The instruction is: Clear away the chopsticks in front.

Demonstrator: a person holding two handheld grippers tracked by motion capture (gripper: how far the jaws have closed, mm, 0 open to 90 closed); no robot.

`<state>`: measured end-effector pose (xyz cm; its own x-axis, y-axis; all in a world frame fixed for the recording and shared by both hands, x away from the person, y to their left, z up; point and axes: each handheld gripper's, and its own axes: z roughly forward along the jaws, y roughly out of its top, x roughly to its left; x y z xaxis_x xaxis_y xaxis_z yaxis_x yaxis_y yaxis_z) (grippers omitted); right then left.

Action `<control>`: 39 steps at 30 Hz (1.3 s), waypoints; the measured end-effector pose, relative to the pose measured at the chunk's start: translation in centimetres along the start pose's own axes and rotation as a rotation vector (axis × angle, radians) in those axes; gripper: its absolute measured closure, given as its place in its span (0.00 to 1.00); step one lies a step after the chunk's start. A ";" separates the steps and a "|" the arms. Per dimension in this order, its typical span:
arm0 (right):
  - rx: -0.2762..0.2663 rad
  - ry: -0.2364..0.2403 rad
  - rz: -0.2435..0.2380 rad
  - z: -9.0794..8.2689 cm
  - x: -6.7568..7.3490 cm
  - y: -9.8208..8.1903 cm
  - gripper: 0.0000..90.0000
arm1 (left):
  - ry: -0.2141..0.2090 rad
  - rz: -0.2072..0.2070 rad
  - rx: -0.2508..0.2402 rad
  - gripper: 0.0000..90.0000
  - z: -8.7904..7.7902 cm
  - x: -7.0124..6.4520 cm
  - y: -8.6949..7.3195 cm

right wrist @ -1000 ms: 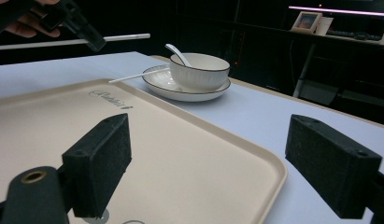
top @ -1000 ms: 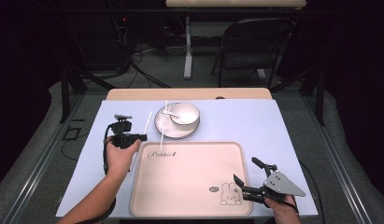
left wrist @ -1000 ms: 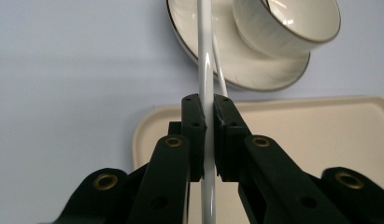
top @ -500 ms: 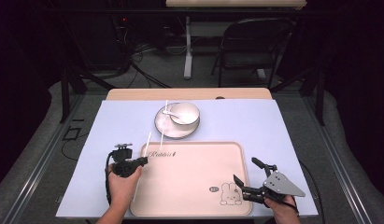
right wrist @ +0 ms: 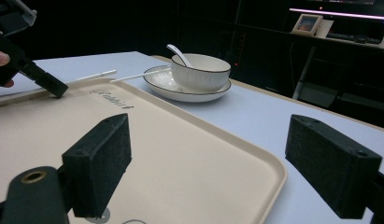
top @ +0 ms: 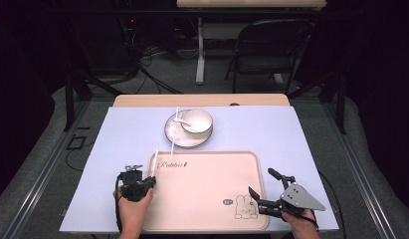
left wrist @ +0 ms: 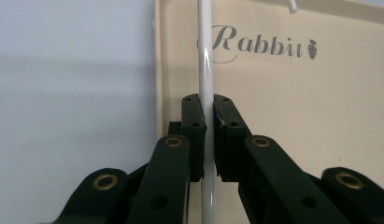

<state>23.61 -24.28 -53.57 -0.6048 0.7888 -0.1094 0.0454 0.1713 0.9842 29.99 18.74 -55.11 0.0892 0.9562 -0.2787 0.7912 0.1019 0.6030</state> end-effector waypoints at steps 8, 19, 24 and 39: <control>0.001 0.000 -0.002 0.0 0.0 0.0 0.15 | -0.005 -0.005 -0.009 0.93 -0.1 0.1 -0.2; 0.002 0.001 -0.002 0.0 0.0 0.0 0.15 | -0.009 -0.007 -0.016 0.92 -0.1 0.4 -0.3; 0.002 0.000 -0.001 0.0 0.0 0.0 0.15 | -0.012 -0.012 -0.021 0.88 -0.2 0.5 -0.1; 0.003 -0.003 0.002 0.0 0.0 0.0 0.15 | -0.069 0.020 -0.065 0.64 -1.9 0.5 1.9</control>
<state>23.60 -24.23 -53.60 -0.6024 0.7909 -0.1076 0.0491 0.1712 0.9840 30.43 19.95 -52.71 0.1479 0.9373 -0.3155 0.7480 0.1027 0.6557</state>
